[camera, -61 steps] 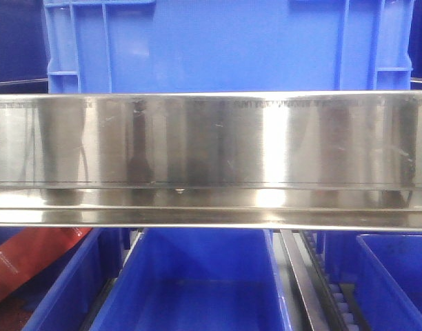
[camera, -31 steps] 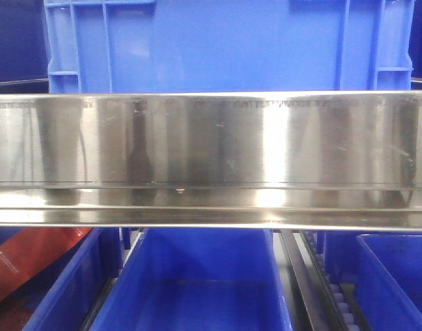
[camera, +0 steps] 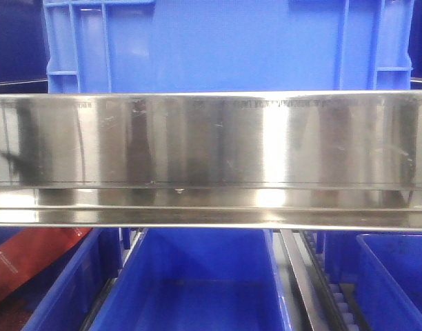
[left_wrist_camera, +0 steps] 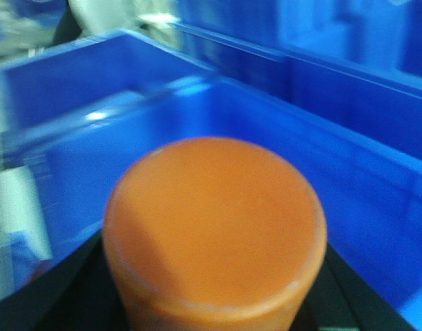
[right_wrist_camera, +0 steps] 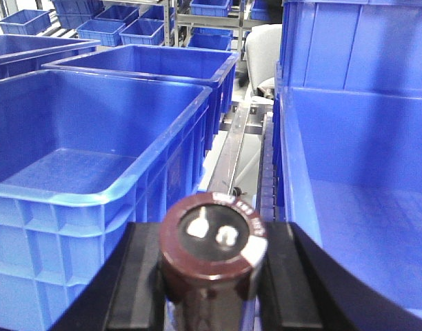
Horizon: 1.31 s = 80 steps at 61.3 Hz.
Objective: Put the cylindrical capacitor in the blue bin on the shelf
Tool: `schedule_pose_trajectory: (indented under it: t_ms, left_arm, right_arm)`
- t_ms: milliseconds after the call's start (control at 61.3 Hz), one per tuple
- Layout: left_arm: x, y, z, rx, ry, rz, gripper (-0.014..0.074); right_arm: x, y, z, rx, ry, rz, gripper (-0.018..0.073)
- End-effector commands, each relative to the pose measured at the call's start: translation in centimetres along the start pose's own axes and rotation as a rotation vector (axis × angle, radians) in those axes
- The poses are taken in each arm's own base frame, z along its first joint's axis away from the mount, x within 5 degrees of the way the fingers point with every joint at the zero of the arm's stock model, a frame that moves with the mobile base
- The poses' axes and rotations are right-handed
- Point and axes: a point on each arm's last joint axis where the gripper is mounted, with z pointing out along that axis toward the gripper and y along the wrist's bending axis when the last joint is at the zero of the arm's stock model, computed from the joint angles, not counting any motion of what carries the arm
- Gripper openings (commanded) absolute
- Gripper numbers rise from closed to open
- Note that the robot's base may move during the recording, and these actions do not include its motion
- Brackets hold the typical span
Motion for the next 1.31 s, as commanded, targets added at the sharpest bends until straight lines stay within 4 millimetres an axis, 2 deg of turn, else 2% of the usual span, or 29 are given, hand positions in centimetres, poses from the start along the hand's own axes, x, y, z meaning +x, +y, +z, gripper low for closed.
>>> schedule_pose_trajectory:
  t_ms: [0,147,277,326,408,604,669,734,816,947,1012,1159,1240,1289]
  left_arm:
    - [0.2,-0.5,3.5,0.019,0.036,0.008,-0.0111]
    - [1.7,-0.7,8.1,0.028,0.120,0.008,-0.0111]
    - [3.1,-0.9,10.4,0.036,0.182,0.008,-0.0109]
    - [3.5,-0.9,11.0,0.038,0.200,0.008,-0.0082]
    - [4.2,-1.0,11.9,0.041,0.231,0.008,0.0019]
    - [5.1,-1.1,13.0,0.047,0.275,0.008,0.0435]
    - [5.1,-1.1,13.0,0.048,0.275,0.006,0.0511]
    - [5.1,-1.1,12.9,0.048,0.275,0.006,0.0540]
    - [4.9,-1.1,12.4,0.048,0.274,0.006,0.0533]
    - [3.8,-0.9,10.1,0.041,0.261,0.012,0.0453]
    - [3.0,-0.7,8.4,0.030,0.253,0.024,0.0360]
    - [2.0,-0.2,3.7,0.022,0.285,0.021,0.0069]
    - [1.6,0.4,0.8,0.001,0.268,-0.007,-0.0051]
    - [1.6,0.8,-1.0,-0.017,0.248,-0.043,-0.0093]
  right_arm:
    - [-0.3,0.0,-0.2,0.007,-0.040,-0.007,-0.0162]
    - [-0.3,0.0,-0.2,0.007,-0.040,-0.007,-0.0162]
    - [-0.3,0.0,-0.2,0.007,-0.040,-0.007,-0.0162]
    - [-0.3,0.0,-0.2,0.007,-0.040,-0.007,-0.0162]
    - [-0.3,0.0,-0.2,0.006,-0.040,-0.005,-0.0162]
    - [-0.3,0.0,-0.2,0.006,-0.040,-0.005,-0.0162]
    - [-0.3,0.0,-0.2,0.006,-0.040,-0.005,-0.0162]
    - [-0.3,0.0,-0.2,0.006,-0.040,-0.005,-0.0162]
    - [-0.3,0.0,-0.2,0.006,-0.042,-0.006,-0.0162]
    - [-0.4,-0.1,-0.2,0.007,-0.051,-0.006,-0.0162]
    - [-0.5,-0.1,-0.2,0.008,-0.061,-0.006,-0.0162]
    - [-0.5,0.0,-0.2,0.004,-0.066,0.001,-0.0162]
    - [-0.5,0.0,-0.2,0.003,-0.062,0.001,-0.0162]
    - [-0.5,0.0,-0.2,0.003,-0.060,0.001,-0.0162]
